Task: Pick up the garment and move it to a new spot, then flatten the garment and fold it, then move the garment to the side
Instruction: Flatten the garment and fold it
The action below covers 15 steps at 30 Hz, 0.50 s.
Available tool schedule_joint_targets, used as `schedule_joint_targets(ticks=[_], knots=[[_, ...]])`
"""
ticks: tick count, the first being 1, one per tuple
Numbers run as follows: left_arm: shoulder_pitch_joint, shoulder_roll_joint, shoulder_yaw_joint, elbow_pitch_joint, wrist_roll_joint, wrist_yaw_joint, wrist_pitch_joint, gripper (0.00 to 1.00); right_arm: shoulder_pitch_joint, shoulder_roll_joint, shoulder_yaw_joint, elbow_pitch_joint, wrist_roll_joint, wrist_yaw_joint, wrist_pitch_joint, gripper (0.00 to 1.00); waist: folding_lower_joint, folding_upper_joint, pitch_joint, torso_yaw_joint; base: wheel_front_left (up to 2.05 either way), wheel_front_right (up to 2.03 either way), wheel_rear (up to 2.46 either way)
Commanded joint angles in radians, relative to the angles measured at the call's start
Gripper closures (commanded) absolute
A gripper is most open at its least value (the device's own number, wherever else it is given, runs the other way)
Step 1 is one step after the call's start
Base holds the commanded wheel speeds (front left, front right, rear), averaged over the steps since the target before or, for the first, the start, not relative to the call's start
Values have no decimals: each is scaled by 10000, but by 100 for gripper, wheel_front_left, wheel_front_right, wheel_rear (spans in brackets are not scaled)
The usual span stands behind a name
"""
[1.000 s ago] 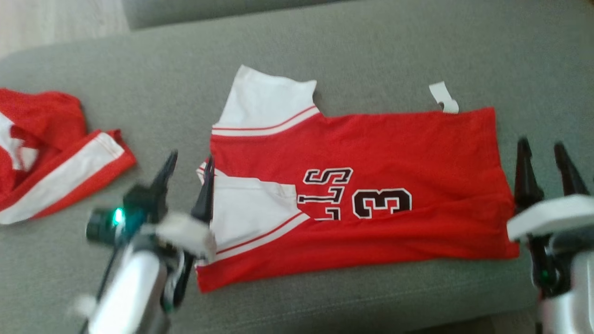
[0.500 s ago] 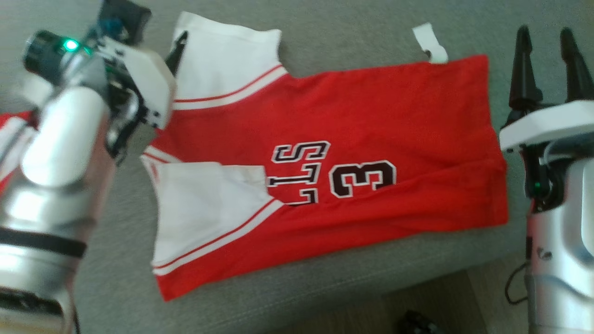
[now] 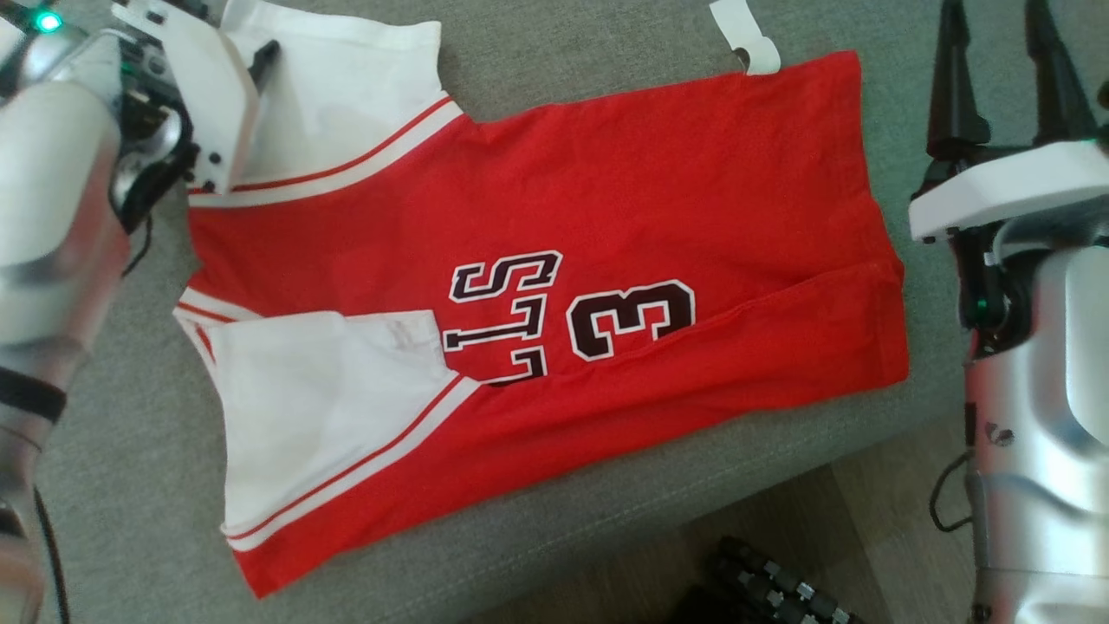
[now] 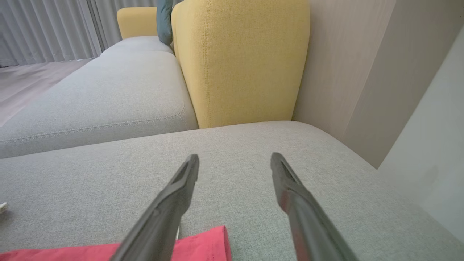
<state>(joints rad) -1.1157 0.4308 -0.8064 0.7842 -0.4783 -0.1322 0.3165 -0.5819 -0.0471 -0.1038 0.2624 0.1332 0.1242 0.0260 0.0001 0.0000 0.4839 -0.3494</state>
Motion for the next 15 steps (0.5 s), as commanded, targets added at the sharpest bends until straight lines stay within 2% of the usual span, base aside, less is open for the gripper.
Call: schedule_joint_targets(ticks=[1, 9, 13, 14, 15], knots=[[-646, 494, 103, 3, -138, 17, -6, 0, -268, -38, 227, -287, 4, 65, -100, 0, -1, 0, 36, -51, 0, 0, 0], [-1124, 511, -380, 533, -601, 16, -162, 0, -434, -34, 334, -108, 122, 65, -175, 0, -1, 0, 165, -212, 0, 0, 0], [-1197, 370, -785, 540, -1231, 16, -30, 0, -483, -33, 250, 0, 103, 65, -166, 0, -1, 0, 222, -211, 0, 0, 0], [-1159, 297, -858, 488, -1545, 16, 77, 21, -502, -33, 213, 20, 73, 65, -161, 0, -1, 0, 219, -183, 0, 0, 0], [-1140, 253, -977, 395, -1807, 16, 188, 100, -533, -33, 165, 21, 35, 65, -143, 0, -1, 0, 215, -140, 0, 0, 0]])
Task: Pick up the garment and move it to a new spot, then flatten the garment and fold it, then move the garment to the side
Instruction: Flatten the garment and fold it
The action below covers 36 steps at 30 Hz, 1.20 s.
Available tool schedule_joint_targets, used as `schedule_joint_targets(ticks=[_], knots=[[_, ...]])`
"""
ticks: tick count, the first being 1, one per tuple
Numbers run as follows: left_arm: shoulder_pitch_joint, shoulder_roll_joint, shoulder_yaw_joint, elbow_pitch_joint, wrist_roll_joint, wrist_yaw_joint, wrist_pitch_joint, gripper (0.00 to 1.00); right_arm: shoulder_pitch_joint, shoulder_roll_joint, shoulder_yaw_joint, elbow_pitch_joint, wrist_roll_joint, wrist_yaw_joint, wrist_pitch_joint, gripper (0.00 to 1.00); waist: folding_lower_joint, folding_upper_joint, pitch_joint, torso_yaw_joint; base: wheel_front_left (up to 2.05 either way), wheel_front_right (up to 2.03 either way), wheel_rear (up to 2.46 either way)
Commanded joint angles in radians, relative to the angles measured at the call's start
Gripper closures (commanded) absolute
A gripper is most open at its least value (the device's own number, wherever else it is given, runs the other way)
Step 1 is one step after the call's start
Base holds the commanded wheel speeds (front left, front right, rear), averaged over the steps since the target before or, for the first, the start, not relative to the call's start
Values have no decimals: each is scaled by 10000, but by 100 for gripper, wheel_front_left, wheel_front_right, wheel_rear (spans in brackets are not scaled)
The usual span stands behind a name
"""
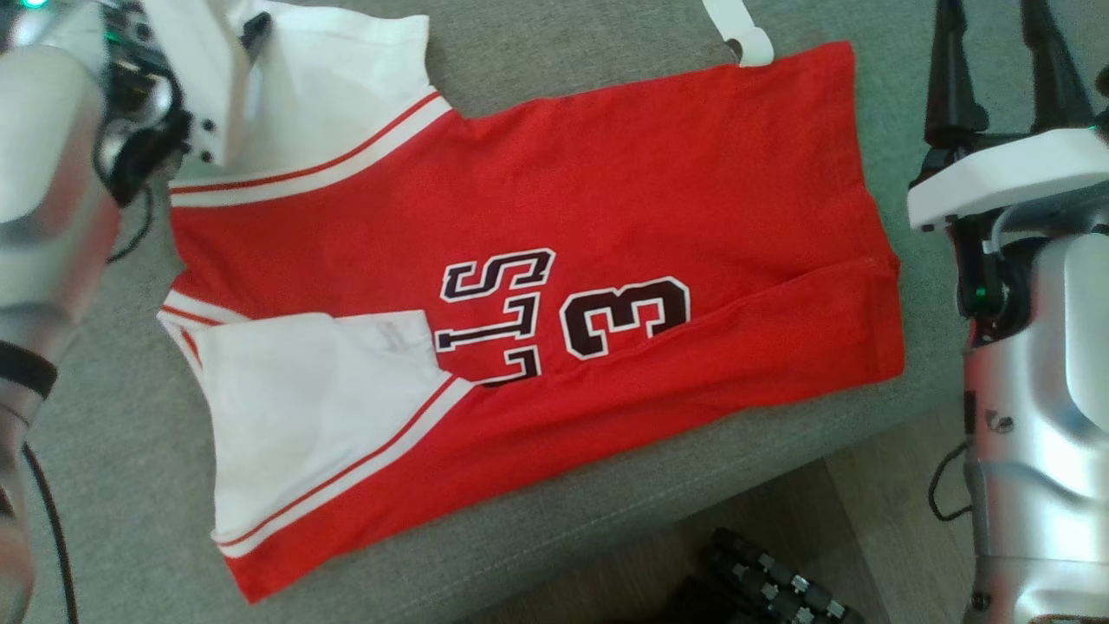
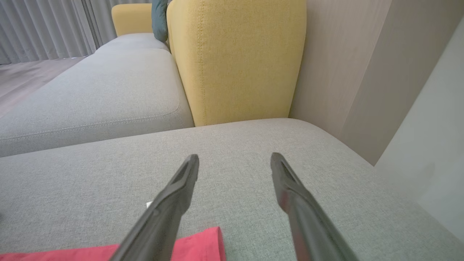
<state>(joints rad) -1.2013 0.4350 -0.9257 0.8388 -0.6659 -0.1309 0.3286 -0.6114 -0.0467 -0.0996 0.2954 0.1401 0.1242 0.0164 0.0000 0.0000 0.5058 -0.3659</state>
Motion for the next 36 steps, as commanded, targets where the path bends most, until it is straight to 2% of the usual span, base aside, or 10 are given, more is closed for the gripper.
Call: schedule_joint_targets(ticks=[1, 5, 11, 15, 20, 28, 36], knots=[[-294, 214, 54, -268, -92, 3, 135, 100, -276, -37, 80, -327, -56, 65, -30, 0, 0, 0, -8, 73, 0, 0, 0], [-487, 394, -273, -425, -485, 3, -102, 100, -433, -38, -55, -405, -135, 65, 66, 0, 0, 0, -56, 338, 0, 0, 0], [-665, 236, -206, -409, -629, 2, -1452, 100, -571, -268, -119, -144, -67, 65, 456, 0, 0, 0, -356, 993, 0, 0, 0], [-543, 86, -306, -712, -656, 2, -2219, 100, -643, -645, -152, 309, -19, 65, 1040, 0, 0, 0, -548, 1499, 0, 0, 0], [-293, 200, -394, -1271, -716, 2, -2791, 100, -774, -893, -300, 865, 249, 65, 1863, 0, 0, 0, -727, 1971, 0, 0, 0], [289, 280, -603, -2321, -677, 189, -2947, 100, -748, -1572, -465, 2278, 94, 65, 2845, 0, 0, 0, -793, 2446, 0, 0, 0], [535, 482, -720, -3059, -676, 420, -2749, 100, -944, -1890, -442, 3329, -84, 65, 2995, 0, 0, 0, -657, 2524, 0, 0, 0]])
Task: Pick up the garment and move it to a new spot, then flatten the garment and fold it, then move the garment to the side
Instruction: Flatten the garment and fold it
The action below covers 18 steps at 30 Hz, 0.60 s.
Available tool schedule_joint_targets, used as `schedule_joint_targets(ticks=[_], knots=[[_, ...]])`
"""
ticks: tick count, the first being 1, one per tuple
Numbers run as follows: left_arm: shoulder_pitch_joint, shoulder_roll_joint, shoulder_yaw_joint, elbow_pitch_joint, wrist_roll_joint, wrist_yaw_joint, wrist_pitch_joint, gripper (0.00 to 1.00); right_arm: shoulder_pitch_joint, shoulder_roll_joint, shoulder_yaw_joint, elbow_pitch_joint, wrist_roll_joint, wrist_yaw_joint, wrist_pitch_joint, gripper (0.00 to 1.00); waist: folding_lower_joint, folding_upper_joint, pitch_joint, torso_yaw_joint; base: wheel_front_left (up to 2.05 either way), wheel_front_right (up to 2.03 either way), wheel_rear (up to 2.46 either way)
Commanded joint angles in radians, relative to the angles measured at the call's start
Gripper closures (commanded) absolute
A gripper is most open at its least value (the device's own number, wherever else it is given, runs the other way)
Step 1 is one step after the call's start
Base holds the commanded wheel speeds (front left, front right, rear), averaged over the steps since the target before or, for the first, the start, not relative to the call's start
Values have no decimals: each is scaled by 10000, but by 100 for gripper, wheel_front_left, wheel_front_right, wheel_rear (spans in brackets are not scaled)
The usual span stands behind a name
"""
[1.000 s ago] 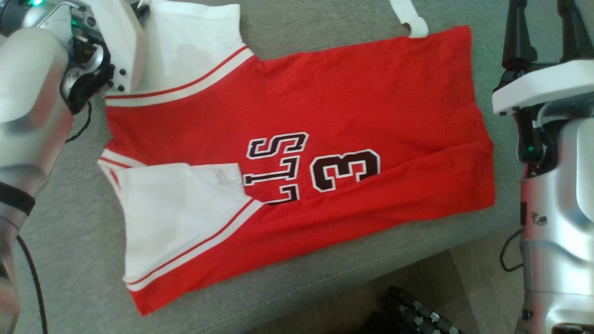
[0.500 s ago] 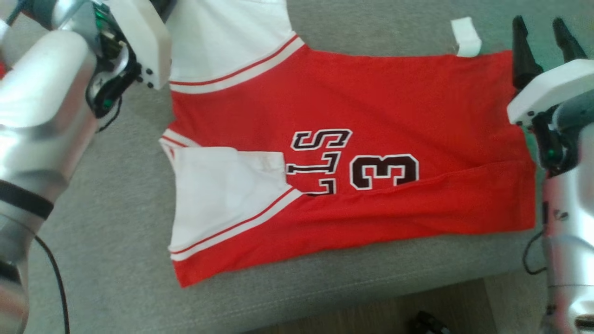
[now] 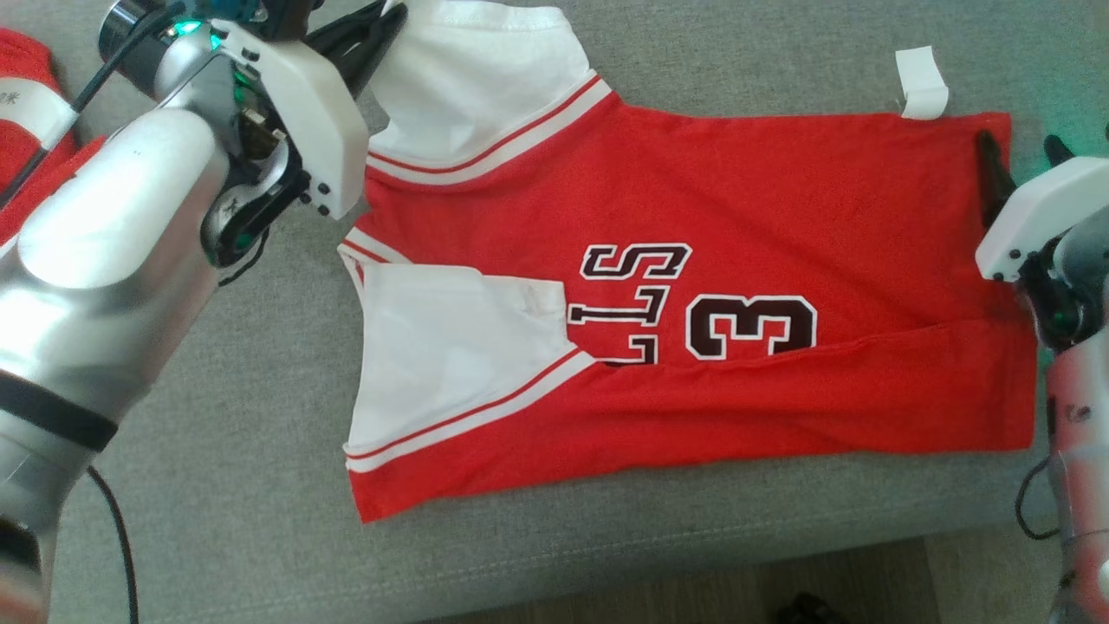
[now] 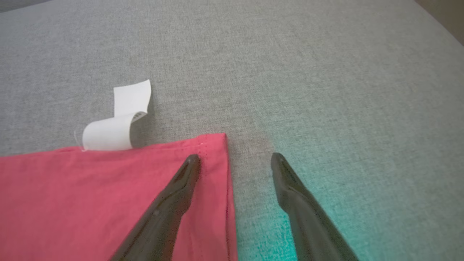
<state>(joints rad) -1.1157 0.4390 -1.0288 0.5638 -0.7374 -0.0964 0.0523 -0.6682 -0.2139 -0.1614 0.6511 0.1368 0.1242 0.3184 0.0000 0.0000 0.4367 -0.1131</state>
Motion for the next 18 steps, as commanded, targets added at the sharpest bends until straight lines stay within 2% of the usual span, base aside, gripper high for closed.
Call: schedule_joint_targets(ticks=[1, 16, 17, 18], knots=[[-320, 442, 312, -309, 39, 75, 14, 100, -376, -218, 176, -228, -52, 65, -26, 0, 0, 0, 34, -4, 0, 0, 0], [-369, 747, 339, -830, -66, 326, 291, 100, -975, -449, 969, 870, 415, 65, -189, 2, 0, 0, 250, -22, 0, 0, 0], [-394, 756, 347, -826, -70, 337, 298, 100, -1013, -469, 961, 932, 500, 65, -190, 100, 0, 0, 267, -18, 0, 0, 0], [-418, 764, 356, -818, -74, 348, 301, 100, -1048, -502, 972, 962, 530, 65, -235, 100, 0, 0, 280, -17, 0, 0, 0]])
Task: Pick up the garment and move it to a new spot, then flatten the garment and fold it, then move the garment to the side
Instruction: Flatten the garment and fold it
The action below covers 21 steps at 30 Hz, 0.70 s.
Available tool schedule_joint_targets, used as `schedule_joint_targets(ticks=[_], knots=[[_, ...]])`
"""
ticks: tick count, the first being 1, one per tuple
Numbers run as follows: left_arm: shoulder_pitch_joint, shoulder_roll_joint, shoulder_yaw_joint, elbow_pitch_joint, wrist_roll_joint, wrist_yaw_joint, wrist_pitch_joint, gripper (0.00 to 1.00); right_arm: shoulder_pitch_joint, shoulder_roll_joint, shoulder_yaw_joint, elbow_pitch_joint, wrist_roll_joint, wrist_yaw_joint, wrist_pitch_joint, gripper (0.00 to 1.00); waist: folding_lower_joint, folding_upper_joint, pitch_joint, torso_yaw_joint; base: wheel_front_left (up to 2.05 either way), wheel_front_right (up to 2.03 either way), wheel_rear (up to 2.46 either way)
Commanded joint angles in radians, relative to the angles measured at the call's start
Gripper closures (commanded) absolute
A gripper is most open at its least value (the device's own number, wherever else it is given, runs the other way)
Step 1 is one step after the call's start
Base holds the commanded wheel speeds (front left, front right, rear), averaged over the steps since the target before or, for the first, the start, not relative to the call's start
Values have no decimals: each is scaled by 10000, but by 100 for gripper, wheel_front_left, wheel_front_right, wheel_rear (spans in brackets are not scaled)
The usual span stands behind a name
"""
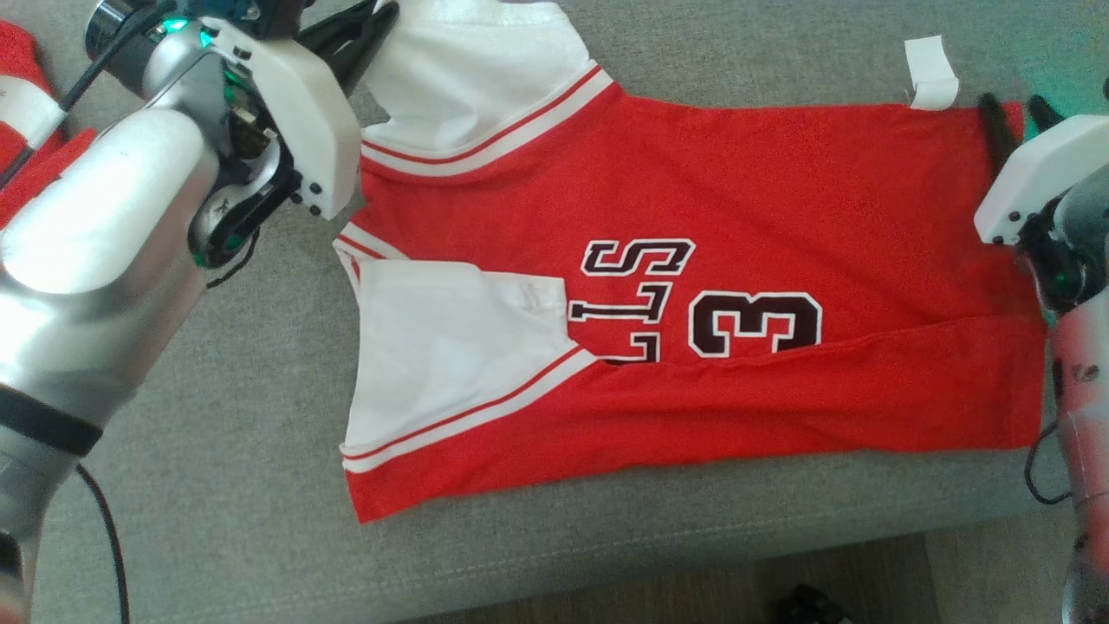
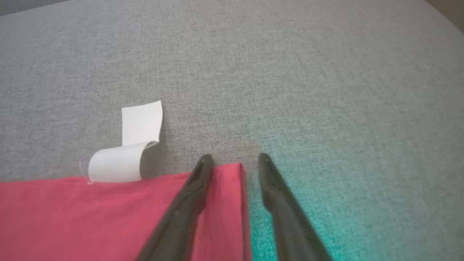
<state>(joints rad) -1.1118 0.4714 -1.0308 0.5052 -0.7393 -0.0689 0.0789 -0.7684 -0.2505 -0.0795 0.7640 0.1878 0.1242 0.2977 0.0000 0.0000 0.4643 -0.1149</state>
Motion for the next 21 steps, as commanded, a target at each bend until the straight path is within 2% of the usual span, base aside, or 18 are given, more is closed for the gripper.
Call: schedule_joint_targets(ticks=[1, 10, 14, 21], knots=[[-478, 454, 389, -220, -60, 89, 28, 100, -85, -167, 163, -168, 16, 65, -101, 100, 0, 0, 14, -6, 0, 0, 0], [-735, 543, 552, 51, 32, 290, -322, 100, -692, -265, -22, -215, -164, 65, -920, 100, 0, 0, 175, -107, 0, 0, 0], [-1007, 399, 686, 359, 182, 498, -798, 100, -1232, -271, -154, -296, -399, 65, -1587, 100, 0, 0, 318, -110, 0, 0, 0], [-1661, 252, 955, 932, 316, 570, -1477, 100, -2155, -178, -266, -194, -759, 65, -2392, 100, 0, 0, 613, -135, 0, 0, 0]])
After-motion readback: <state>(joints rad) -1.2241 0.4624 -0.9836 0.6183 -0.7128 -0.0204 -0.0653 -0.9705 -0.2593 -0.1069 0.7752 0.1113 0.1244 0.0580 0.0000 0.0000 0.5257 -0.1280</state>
